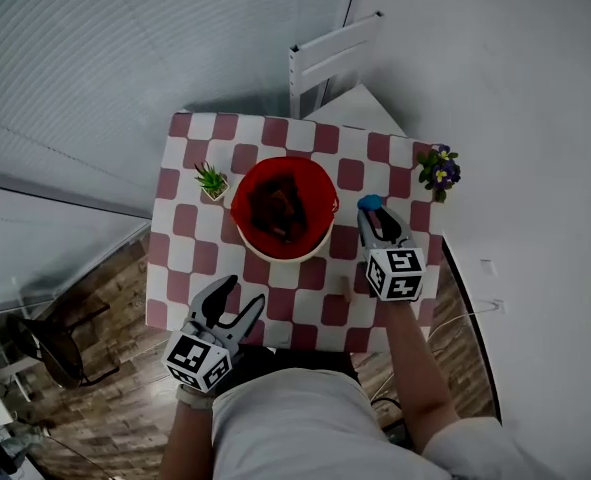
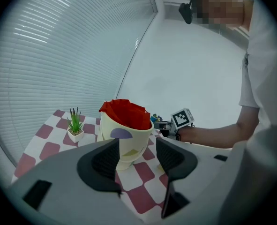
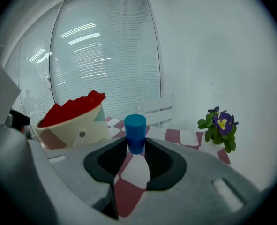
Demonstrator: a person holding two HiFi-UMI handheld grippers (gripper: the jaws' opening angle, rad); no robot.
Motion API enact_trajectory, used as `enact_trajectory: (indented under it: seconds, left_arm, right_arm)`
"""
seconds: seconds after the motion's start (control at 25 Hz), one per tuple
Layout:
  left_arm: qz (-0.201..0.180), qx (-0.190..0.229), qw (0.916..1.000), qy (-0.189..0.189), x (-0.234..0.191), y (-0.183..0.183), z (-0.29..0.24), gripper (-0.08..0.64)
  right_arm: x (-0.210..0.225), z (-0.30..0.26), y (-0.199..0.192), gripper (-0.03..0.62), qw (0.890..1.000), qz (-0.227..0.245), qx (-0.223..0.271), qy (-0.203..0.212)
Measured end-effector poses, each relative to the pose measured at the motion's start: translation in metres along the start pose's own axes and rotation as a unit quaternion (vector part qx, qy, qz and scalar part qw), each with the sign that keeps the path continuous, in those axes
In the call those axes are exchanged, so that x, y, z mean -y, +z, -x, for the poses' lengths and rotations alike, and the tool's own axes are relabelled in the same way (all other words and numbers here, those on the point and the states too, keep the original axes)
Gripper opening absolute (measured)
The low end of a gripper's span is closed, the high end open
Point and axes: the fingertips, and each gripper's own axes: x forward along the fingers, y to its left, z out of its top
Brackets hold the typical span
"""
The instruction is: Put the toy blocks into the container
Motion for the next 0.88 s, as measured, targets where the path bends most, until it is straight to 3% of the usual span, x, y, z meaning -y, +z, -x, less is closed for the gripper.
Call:
enact_trajectory:
  seconds: [0.56, 0.88]
  left_arm:
    - [-0.037, -0.002, 0.9954, -0.088, -0.002, 0.02, 0.008, 0.232]
    - [-0.044, -0.006, 0.9919, -0.119, -0.008, 0.025, 0.011, 0.232]
  right_arm:
    - [-0.074, 0.05, 0.073, 0.127, 0.999, 0.006, 0.044, -0.008]
    - [-0.119, 0.042, 0.087, 0.127, 0.999, 0.008, 0.033, 0.013]
